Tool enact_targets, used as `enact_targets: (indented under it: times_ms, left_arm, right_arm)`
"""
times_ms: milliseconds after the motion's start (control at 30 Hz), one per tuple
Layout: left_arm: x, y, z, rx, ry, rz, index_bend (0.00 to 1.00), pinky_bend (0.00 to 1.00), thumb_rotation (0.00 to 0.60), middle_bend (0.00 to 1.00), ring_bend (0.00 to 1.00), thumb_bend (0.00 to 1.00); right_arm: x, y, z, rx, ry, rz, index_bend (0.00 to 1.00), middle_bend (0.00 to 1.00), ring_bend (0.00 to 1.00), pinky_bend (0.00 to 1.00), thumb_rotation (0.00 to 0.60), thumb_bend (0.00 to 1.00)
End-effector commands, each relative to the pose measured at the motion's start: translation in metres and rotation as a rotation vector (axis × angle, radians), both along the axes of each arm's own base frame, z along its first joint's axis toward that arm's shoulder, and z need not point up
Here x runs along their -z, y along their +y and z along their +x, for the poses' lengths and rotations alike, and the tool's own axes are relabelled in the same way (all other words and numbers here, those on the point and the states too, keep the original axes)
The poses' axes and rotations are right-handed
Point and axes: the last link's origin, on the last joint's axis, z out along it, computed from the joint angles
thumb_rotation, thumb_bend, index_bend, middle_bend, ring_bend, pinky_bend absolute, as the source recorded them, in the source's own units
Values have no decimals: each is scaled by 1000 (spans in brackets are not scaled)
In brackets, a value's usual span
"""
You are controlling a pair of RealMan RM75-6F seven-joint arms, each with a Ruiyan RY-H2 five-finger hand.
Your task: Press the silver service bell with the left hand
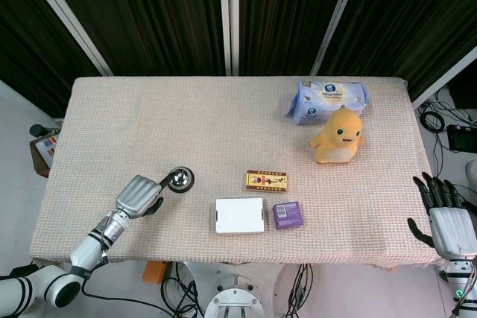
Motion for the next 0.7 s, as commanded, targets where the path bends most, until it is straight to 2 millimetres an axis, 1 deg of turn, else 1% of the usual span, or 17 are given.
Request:
enact_targets:
  times_ms: [33, 233, 333, 367, 433, 500, 533, 600, 633, 700]
  left_arm:
    - [4, -3, -7, -17, 37, -37, 72, 727, 600, 831, 824, 535]
    - [10, -6, -9, -13, 65, -47, 72, 727, 600, 832, 824, 535]
    - [-1, -5, 0, -9, -7, 19, 72, 730, 600, 831, 825, 531]
    - [-9, -5, 4, 5, -46, 66, 72, 730, 600, 832, 825, 505]
    - [-22, -10, 6, 23, -107, 135, 72, 731, 600, 834, 825, 370]
    - [-41, -20, 1, 38, -153, 213, 74, 731, 600, 827, 821, 218]
    - [-50, -25, -4, 44, -158, 253, 78, 729, 600, 812, 812, 160]
    - [-72, -43, -19, 45, -133, 357, 83, 719, 600, 755, 764, 128]
    - [-83, -55, -29, 35, -110, 419, 84, 703, 600, 688, 702, 123]
    - [-96, -74, -48, -20, -58, 474, 83, 631, 600, 523, 518, 116]
  right_arm:
    - [0, 0, -1, 5, -1, -1, 0, 0, 0, 0, 600, 228]
    - [-2, -2, -2, 10, -2, -8, 0, 0, 0, 0, 600, 227]
    - [-3, -1, -3, 12, -6, -12, 0, 0, 0, 0, 600, 228]
    - [-4, -1, -2, 11, -7, -14, 0, 0, 0, 0, 600, 228]
    - [-5, -1, -2, 5, -10, -18, 0, 0, 0, 0, 600, 228]
    - [-7, -1, 0, -1, -13, -24, 0, 0, 0, 0, 600, 228]
    - [-8, -1, 0, -3, -13, -26, 0, 0, 0, 0, 600, 228]
    - [-10, -1, -1, -2, -14, -34, 0, 0, 0, 0, 600, 235]
    - [-11, 0, -2, 2, -16, -38, 0, 0, 0, 0, 600, 240]
    - [-12, 1, -4, 8, -19, -41, 0, 0, 0, 0, 600, 242]
